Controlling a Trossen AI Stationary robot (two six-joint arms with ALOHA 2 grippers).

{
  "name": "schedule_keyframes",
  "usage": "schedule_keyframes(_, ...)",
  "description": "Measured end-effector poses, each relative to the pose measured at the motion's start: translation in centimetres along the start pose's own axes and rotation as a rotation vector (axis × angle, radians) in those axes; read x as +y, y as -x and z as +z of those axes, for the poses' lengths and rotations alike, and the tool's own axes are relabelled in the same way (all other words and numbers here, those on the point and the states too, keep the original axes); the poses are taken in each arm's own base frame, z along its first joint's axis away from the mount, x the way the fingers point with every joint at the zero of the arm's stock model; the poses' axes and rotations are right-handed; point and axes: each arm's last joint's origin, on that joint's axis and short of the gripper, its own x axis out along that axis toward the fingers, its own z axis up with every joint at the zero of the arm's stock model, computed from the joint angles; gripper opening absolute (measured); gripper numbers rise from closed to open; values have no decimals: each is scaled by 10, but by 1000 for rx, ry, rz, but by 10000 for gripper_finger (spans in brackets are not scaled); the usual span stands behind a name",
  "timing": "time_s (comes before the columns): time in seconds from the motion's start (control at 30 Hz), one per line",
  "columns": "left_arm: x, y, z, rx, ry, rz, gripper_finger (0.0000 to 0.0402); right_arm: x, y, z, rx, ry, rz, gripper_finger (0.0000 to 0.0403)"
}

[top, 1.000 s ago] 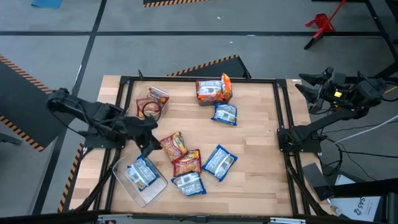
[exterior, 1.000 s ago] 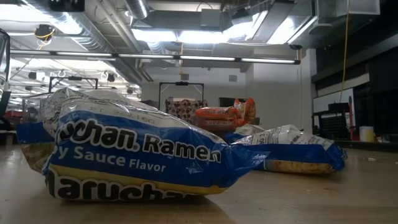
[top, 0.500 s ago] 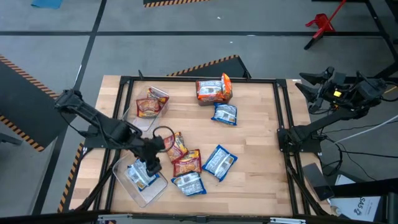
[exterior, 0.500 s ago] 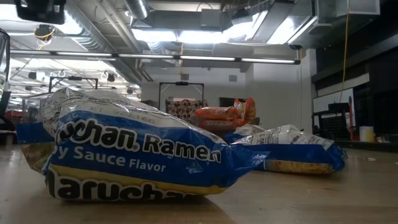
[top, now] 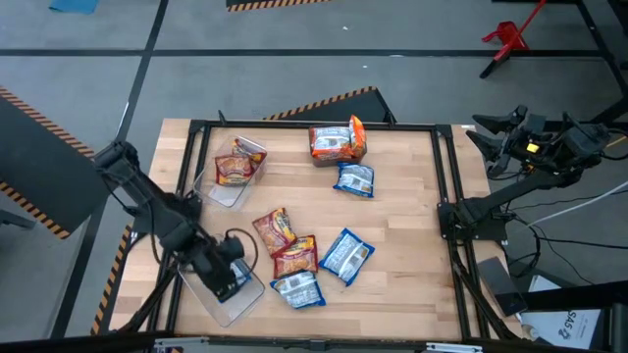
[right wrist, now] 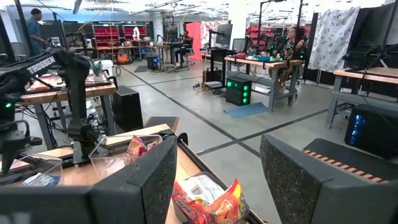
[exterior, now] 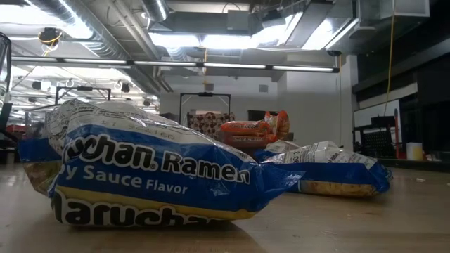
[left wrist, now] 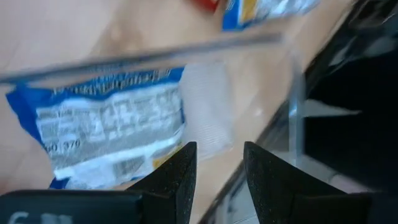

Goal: Sort Maruchan noodles
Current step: Put the middle blue noodle pack into the bottom transparent bin

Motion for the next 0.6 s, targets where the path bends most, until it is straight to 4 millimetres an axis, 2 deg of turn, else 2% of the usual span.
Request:
schedule_keyframes(0.2, -4, -27, -9, 49, -11, 114, 127, 0, 0, 0, 0, -5, 0, 216)
schedule_keyframes(0.4, -6, -49, -9, 9, 47, 192, 127, 0, 0, 0, -1, -7, 0, 216)
schedule_keyframes(0.6, -13, -69, -11, 14, 42, 196, 127, 0, 0, 0, -1, -7, 0, 216)
